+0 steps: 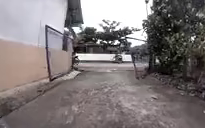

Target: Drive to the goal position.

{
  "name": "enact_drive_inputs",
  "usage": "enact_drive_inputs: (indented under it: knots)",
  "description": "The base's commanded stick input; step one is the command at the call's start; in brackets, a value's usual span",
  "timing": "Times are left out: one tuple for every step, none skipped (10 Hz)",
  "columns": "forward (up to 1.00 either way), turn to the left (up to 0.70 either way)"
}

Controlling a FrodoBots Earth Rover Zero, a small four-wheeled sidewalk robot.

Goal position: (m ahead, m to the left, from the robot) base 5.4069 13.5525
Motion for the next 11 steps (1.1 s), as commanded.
enact_drive_inputs:
  knots:
    - [0.70,0.00]
    - [0.70,0.00]
    - [0.70,0.00]
    - [0.70,0.00]
    - [0.70,0.00]
    - [0.70,0.00]
    - [0.70,0.00]
    - [0.70,0.00]
    - [0.70,0.00]
    - [0.70,0.00]
    - [0.70,0.00]
